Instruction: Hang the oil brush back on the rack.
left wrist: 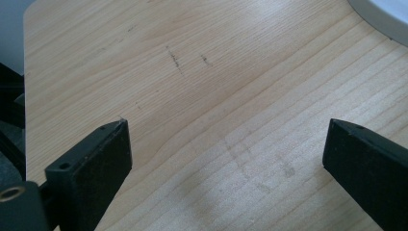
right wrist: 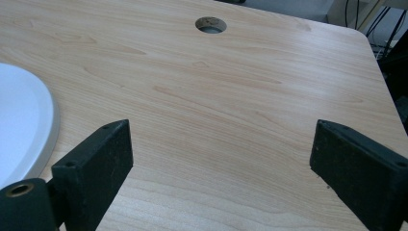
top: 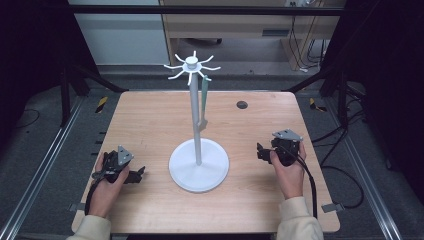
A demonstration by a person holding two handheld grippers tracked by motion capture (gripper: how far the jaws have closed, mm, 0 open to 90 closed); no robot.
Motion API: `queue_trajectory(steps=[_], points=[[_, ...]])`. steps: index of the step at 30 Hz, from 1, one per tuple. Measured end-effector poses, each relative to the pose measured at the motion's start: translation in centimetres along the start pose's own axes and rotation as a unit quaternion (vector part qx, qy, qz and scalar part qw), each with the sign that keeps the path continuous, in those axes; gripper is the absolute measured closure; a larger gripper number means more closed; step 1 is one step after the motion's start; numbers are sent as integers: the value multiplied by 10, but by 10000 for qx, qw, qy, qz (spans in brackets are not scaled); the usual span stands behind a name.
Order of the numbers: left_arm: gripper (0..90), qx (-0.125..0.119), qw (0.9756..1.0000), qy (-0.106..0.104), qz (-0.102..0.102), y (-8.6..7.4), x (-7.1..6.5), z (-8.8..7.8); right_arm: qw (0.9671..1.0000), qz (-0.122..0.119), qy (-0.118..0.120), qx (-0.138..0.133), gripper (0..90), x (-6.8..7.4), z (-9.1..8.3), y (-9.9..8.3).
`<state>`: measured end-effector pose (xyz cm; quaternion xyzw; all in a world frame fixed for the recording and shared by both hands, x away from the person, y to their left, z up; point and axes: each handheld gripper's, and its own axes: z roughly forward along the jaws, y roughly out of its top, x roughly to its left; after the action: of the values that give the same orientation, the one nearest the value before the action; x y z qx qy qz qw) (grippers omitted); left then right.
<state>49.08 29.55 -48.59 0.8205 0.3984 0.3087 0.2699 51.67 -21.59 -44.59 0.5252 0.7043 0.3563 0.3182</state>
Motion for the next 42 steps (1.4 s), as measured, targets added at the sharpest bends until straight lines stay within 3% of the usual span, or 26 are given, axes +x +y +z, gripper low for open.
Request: queue_trajectory(steps=[9,12,23,31,42], points=[[26,-44,10000,14,-9,0,1,-1,9999,-158,-63,-18,86,3,7,-7],[26,-46,10000,9,-7,0,1,-1,10000,-48,9,-53,86,1,8,-9],[27,-79,9999,-7,-63,0,1,-1,9996,-158,195,92,91,6,18,-15],[27,-56,10000,-1,-29,0,1,-1,9990,-261,346,45,95,15,23,-19],[27,-66,10000,-2,-36,0,1,-1,9982,-219,554,-102,111,22,26,-21]])
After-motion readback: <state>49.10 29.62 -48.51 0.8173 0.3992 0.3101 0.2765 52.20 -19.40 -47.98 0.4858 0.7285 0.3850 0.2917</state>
